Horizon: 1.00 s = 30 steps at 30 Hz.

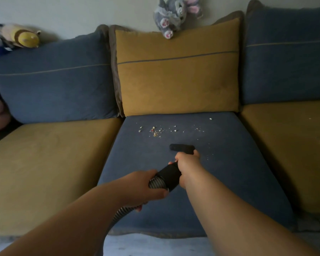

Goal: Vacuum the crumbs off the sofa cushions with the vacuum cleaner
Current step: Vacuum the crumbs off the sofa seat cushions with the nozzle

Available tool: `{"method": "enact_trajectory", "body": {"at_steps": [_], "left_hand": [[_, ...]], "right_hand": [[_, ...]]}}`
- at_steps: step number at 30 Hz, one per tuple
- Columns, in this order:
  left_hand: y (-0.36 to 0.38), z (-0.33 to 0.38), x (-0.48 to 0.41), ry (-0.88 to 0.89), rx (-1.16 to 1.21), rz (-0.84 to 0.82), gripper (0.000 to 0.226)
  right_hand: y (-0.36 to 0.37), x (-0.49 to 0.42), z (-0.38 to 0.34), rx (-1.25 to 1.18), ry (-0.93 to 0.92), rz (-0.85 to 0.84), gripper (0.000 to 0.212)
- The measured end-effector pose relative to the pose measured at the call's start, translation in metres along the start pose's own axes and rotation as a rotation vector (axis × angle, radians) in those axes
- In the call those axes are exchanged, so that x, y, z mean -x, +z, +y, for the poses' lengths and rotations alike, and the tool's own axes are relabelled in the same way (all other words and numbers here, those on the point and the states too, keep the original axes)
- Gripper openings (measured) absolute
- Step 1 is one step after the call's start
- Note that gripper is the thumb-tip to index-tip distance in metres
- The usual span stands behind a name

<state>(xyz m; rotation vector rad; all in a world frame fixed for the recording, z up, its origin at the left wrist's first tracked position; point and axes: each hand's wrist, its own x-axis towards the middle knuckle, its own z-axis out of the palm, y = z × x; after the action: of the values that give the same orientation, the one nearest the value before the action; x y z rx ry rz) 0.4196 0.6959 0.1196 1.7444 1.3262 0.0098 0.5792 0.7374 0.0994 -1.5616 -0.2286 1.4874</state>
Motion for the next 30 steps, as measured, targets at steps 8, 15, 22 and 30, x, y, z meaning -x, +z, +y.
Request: {"method": "enact_trajectory", "body": {"at_steps": [8, 15, 22, 30], "left_hand": [[0.009, 0.026, 0.01, -0.015, -0.112, -0.058, 0.044], [0.025, 0.039, 0.018, 0.028, -0.12, -0.078, 0.03], [0.053, 0.059, 0.019, 0.098, -0.126, -0.144, 0.036], [0.079, 0.067, 0.01, 0.151, -0.142, -0.175, 0.035]], "right_hand": [[-0.027, 0.01, -0.002, -0.016, 0.036, 0.019, 0.073], [-0.052, 0.021, 0.004, -0.031, -0.003, 0.06, 0.066], [-0.094, 0.033, 0.005, -0.027, -0.027, 0.121, 0.065], [-0.13, 0.038, 0.014, -0.097, -0.086, 0.211, 0.07]]}}
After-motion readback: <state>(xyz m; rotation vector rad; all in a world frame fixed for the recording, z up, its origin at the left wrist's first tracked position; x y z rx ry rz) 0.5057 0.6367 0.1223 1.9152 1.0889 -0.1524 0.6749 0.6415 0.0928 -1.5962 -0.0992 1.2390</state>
